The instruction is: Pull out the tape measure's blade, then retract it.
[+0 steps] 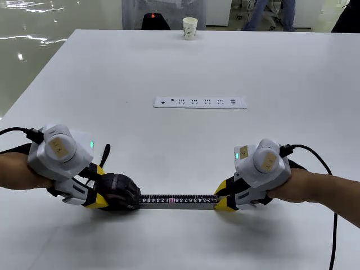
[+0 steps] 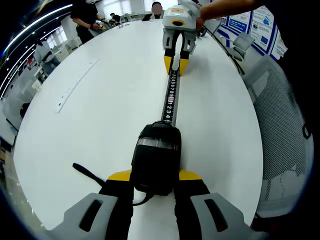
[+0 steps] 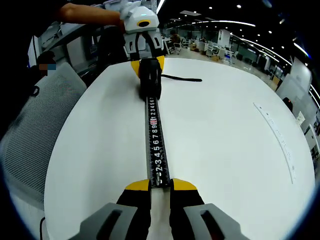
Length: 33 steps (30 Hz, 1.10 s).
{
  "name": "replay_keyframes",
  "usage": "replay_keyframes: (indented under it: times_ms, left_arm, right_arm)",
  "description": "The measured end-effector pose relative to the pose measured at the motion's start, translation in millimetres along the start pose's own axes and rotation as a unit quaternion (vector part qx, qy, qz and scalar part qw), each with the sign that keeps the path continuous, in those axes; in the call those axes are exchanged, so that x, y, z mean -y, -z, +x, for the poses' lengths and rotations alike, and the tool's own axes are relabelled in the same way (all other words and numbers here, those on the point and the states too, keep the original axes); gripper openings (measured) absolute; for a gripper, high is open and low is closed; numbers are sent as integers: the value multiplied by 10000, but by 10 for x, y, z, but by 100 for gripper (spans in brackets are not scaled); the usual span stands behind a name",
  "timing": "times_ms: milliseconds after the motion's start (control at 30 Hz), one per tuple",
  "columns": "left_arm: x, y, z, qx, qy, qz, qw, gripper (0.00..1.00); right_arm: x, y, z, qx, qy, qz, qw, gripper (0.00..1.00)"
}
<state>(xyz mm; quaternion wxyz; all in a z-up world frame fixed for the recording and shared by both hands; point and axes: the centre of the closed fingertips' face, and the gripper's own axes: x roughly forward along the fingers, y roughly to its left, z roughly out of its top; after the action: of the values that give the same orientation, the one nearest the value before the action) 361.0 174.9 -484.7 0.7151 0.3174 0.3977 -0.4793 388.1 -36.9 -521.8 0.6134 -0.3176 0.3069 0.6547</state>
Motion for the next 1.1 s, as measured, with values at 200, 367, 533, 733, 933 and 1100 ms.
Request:
replay_keyframes:
  times_ms: [200, 367, 533, 733, 933, 1100]
  left_arm:
    - [-1, -1, 2, -1, -1, -8, 10000, 26]
    - [-5, -1, 5, -4, -6, -9, 10000, 26]
    - [-7, -2, 8, -9, -2, -8, 10000, 26]
    - [-9, -5, 11, -1, -4, -18, 10000, 26]
    - [-4, -7, 10, 4, -2, -16, 10000, 26]
    - [-2, -4, 11, 0, -5, -18, 10000, 26]
  right_arm:
    - [10, 86, -50, -45, 17, 27, 10000, 9]
    - [13, 147, -99, -81, 21, 45, 10000, 9]
    - [15, 207, -148, -117, 20, 89, 9999, 9]
    - [20, 262, -195, -147, 48, 118, 9998, 9]
    - [14, 293, -227, -184, 31, 121, 9998, 9]
    - [11, 324, -254, -231, 30, 107, 9997, 9]
